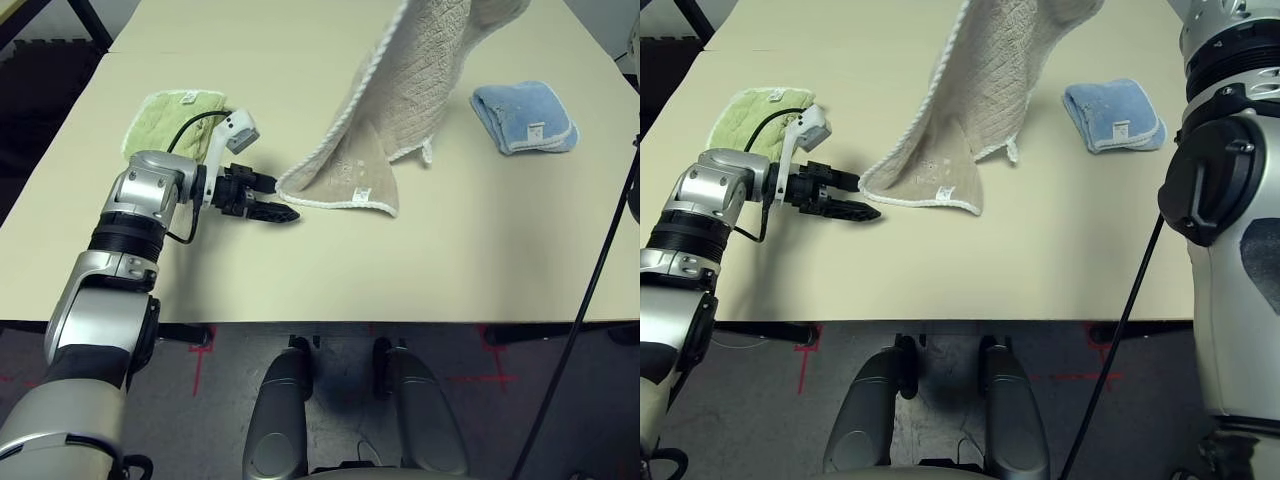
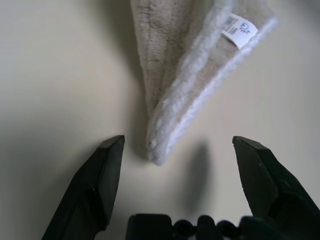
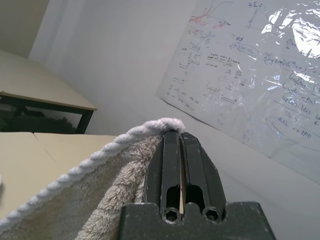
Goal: Fold the towel and set it aside.
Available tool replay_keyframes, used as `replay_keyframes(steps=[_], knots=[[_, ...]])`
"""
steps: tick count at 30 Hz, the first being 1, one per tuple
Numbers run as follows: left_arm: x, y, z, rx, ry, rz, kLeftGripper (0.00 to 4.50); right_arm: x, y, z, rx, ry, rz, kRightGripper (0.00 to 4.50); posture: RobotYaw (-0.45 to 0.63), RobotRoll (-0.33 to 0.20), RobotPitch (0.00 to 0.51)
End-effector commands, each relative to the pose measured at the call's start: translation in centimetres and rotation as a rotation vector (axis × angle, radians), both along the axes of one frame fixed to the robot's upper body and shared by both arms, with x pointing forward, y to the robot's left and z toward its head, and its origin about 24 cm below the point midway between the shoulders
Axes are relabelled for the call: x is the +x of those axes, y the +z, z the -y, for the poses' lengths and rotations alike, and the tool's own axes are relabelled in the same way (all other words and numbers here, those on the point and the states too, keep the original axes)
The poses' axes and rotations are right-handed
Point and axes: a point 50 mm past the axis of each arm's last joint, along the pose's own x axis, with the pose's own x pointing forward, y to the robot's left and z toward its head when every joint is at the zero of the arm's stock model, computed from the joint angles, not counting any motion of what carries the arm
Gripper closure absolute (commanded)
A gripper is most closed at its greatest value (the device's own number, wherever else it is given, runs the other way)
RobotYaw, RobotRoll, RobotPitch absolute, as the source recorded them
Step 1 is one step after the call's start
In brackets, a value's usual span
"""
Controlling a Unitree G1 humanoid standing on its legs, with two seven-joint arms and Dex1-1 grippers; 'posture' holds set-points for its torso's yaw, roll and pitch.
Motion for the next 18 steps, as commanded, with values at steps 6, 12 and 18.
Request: replay_keyframes(steps=[6,12,18], knots=[[0.1,-0.3,-0.4,-0.016,0.052,0.005,1.36,-1.9,2.8,0.3,-0.013,-0.004,0.129,4.50,0.03,0.000,0.236],[-0.4,-0.7,-1.4,0.027,0.032,-0.032,3.74,-2.0,2.8,0.3,-0.013,-0.002,0.130,4.50,0.03,0.000,0.236],[-0.6,-0.7,-1.8,0.063,0.019,-0.038,4.48,-2.0,2.8,0.4,-0.014,-0.003,0.128,4.50,0.03,0.000,0.238]])
